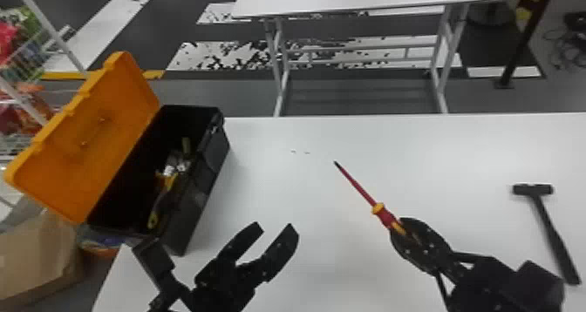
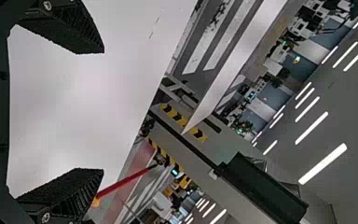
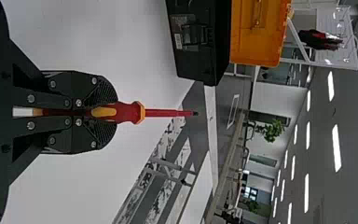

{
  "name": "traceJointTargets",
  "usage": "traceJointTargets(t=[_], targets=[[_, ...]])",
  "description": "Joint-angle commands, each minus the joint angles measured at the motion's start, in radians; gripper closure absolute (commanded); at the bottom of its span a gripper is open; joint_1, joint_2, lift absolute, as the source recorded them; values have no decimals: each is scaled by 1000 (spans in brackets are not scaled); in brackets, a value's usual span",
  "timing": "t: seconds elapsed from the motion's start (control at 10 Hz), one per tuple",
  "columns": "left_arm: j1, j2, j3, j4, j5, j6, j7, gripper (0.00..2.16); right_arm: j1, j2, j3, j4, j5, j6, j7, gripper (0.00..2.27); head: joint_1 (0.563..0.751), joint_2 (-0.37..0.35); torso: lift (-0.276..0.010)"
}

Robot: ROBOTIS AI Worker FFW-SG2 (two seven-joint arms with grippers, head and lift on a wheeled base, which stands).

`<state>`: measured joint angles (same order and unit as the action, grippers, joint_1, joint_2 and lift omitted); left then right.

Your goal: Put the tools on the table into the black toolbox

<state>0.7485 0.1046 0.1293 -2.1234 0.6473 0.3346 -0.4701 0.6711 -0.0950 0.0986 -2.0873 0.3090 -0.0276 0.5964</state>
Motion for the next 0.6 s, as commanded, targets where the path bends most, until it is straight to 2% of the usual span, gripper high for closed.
traceJointTargets(t=[0.0,0.2,0.5], targets=[[-1,0,-2,-27,54,110,-10,90,-2,1,36,1,15,-1,-1,2246,695,179,-75],[0,-2,-27,-43,69,134,-16,97,-10,1,75,4,28,6,-3,2246,695,177,-75],[-38,-2,-59,-59,63,137,-7,103,-25,1,144,9,59,48,-4,2246,695,184,-75]])
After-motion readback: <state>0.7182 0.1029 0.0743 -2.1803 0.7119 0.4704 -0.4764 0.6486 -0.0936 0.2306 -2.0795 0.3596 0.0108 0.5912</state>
